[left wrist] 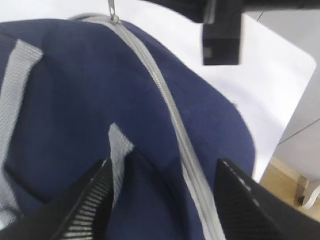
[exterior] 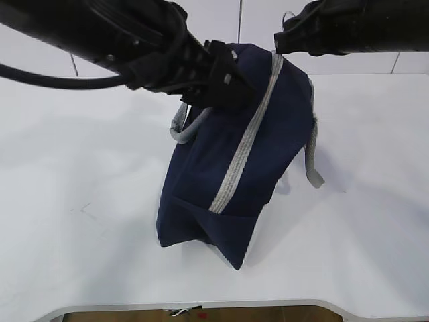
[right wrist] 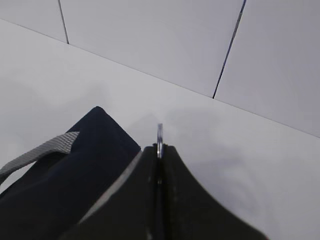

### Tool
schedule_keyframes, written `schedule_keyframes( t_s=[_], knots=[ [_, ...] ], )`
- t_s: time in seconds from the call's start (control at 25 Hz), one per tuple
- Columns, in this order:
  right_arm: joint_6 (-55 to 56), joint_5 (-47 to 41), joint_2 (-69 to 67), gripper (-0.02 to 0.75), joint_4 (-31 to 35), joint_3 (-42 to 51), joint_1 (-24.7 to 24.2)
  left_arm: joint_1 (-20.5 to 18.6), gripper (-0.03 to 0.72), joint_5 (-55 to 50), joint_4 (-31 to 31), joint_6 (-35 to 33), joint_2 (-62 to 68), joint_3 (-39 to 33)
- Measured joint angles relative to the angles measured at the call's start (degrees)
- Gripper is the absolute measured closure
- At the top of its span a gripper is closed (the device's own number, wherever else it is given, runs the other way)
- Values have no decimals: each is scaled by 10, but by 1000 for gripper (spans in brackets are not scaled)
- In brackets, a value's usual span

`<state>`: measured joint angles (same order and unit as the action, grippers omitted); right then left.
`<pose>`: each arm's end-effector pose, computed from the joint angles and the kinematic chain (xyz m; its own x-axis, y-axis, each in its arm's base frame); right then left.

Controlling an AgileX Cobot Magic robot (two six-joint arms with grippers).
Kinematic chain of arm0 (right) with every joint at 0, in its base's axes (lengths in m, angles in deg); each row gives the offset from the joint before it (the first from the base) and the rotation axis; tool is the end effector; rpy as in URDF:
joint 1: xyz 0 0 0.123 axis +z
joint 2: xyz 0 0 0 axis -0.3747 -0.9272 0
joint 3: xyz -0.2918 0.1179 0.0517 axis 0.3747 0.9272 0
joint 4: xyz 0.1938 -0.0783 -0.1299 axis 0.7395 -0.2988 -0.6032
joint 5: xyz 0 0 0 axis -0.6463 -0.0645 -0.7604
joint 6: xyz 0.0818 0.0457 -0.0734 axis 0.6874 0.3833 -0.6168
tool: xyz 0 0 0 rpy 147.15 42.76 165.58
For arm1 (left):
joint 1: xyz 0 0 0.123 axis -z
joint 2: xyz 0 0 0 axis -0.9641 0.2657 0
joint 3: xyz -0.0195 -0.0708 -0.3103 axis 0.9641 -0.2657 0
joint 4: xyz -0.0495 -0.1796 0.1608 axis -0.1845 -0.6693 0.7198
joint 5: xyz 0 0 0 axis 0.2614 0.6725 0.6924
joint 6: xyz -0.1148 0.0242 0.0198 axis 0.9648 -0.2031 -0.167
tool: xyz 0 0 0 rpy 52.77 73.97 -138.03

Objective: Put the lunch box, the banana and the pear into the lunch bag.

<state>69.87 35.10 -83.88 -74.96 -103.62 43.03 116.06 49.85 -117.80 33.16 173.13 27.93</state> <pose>0.3442 0.1318 0.3446 -0.3061 -0.2526 -0.9179 -0.3972 0.9101 -0.1179 0.2563 -0.2697 0.3435 -0.5151 0.3679 -0.7742 0.7642 0.6061 -0.2204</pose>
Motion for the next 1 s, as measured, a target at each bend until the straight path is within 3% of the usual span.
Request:
schedule_keyframes(
  t_s=[0.12, 0.24, 0.32, 0.52, 1.0],
  knots=[
    [1, -1, 0, 721, 0, 0, 0, 0, 299, 0, -1, -6, 30, 13],
    [1, -1, 0, 721, -1, 0, 0, 0, 551, 0, 9, -14, 39, 17],
    [1, -1, 0, 721, -1, 0, 0, 0, 636, -14, 40, -16, 39, 21],
    [1, -3, 0, 721, -1, 0, 0, -7, 671, -90, 113, -19, 36, 44],
    [1, 0, -58, 721, -48, -22, -2, -29, 676, -192, 161, -32, 7, 47]
  ],
)
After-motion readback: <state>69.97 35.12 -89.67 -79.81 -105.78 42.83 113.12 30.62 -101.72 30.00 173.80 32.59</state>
